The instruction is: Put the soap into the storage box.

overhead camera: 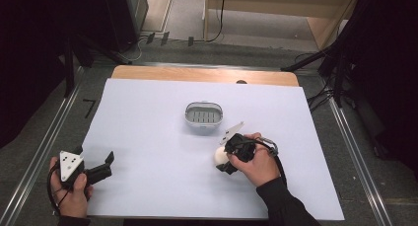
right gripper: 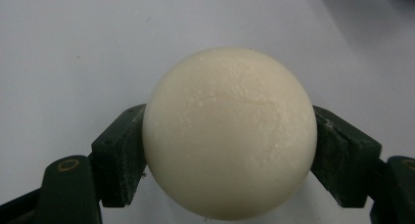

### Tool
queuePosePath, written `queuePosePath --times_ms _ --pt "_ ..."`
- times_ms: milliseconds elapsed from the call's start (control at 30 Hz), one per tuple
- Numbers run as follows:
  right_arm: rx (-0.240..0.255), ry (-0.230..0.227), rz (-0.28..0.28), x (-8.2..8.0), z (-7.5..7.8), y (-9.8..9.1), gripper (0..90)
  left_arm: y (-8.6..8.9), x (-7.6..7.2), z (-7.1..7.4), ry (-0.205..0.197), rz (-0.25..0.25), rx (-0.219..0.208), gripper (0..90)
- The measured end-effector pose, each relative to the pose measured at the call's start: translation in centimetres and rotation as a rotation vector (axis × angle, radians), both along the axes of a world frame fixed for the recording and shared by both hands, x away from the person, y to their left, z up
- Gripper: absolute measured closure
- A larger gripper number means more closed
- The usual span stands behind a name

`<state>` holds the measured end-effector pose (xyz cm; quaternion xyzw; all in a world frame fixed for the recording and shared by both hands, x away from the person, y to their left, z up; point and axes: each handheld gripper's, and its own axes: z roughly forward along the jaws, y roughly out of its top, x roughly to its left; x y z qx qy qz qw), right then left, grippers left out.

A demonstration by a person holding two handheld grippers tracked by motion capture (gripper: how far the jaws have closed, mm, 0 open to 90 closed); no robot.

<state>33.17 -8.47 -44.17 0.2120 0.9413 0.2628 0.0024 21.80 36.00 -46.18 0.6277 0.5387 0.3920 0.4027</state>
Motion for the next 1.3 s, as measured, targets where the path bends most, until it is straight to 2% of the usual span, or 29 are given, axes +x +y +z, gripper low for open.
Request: queuePosePath --times_ms 300,933,1300 --pt "-0.002 0.006 -0.011 0.6 0.5 -0.2 23.5 0.0 0.0 0.0 -0.002 -0.001 -0.002 0.1" --pt "0.002 -0.013 -0.011 2.3 2.8 0.0 23.5 0.0 -0.1 0.0 -0.006 -0.001 -0.006 0.1" --pt "0.009 -0.018 -0.029 3.4 3.3 -0.2 23.5 0.0 -0.1 0.0 -0.006 -0.003 -0.002 0.1"
